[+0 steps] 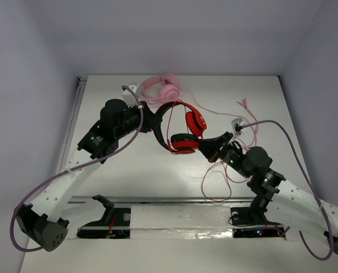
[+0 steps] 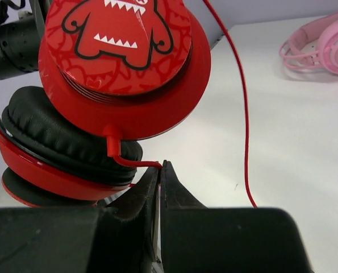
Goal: Wrap the headphones
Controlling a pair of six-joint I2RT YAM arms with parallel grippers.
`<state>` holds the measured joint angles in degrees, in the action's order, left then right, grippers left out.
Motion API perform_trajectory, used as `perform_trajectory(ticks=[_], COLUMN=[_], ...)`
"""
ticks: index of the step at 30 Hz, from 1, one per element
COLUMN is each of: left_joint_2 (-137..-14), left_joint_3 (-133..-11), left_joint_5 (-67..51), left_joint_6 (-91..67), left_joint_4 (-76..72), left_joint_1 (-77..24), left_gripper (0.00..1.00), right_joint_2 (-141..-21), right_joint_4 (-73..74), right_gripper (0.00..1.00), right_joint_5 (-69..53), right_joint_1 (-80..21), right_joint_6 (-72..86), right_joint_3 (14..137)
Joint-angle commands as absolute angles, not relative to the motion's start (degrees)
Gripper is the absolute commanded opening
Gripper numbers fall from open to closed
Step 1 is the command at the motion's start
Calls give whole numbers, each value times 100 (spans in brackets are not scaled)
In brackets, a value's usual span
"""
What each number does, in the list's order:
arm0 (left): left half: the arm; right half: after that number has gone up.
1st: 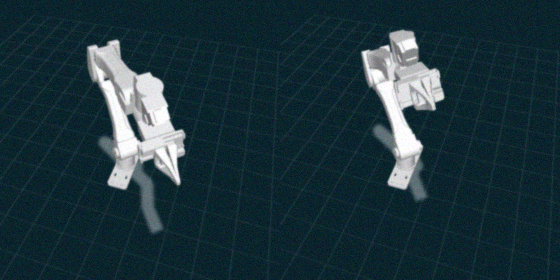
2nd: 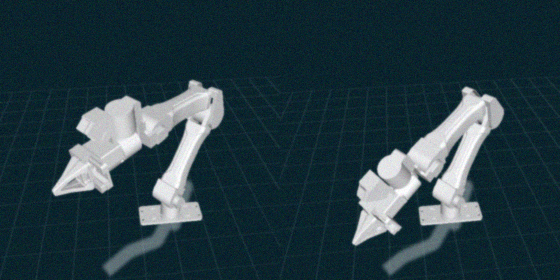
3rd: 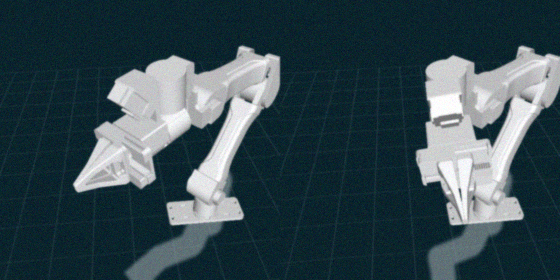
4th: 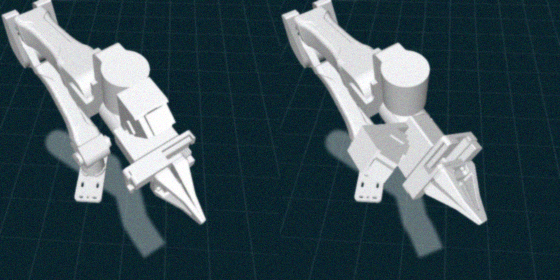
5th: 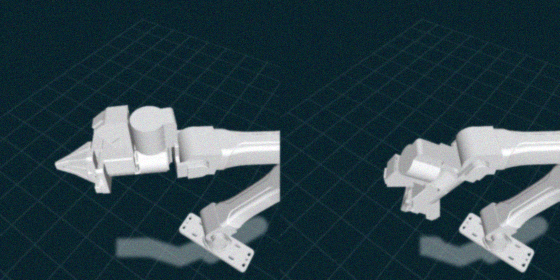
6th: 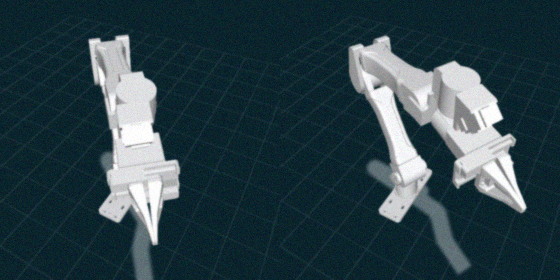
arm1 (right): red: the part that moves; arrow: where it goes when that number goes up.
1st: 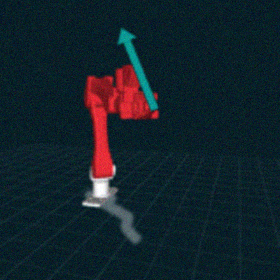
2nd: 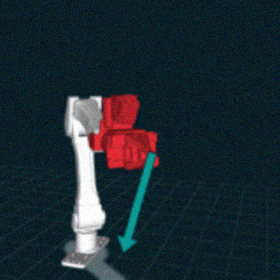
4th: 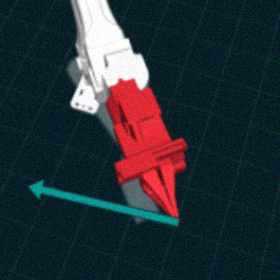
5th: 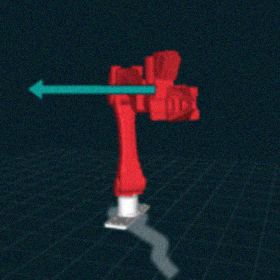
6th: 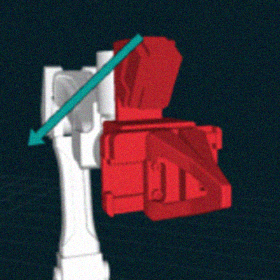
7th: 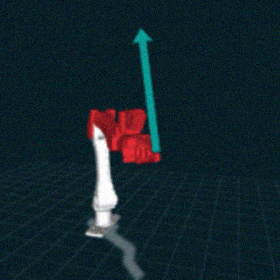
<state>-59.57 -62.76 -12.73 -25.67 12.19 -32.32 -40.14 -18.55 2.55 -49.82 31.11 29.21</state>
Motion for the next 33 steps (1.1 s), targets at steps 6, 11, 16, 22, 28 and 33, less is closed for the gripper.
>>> perform_trajectory(ticks=[6,11,16,22,28,33], left_joint_2=[-5801,-5766,-5809,-5845,-5941,-5959], left_joint_3=[-5863,-5371,-5168,-5176,-5414,-5660], left_joint_5=[-2338,-2206,-2013,-1855,-1819,-1767], left_joint_6=[-3173,-3226,-3155,-3173,-3077,-2953], left_joint_4=[439,431,466,413,623,870], left_joint_1=[-3243,-3243,-3243,-3243,-3077,-2892], left_gripper=[0,0,0,0,0,0], right_joint_2=[-3999,-4219,-4219,-4333,-4210,-3885], right_joint_4=[-2179,-2337,-2119,-1135,-291,-220], right_gripper=[5,10,26,47,57,67], right_joint_5=[976,669,449,246,185,44], right_joint_1=[-4957,-4957,-4957,-4957,-4957,-4957], right_joint_6=[3023,3085,3146,3243,3401,3437], right_joint_3=[3128,3296,3410,3700,3587,3217])
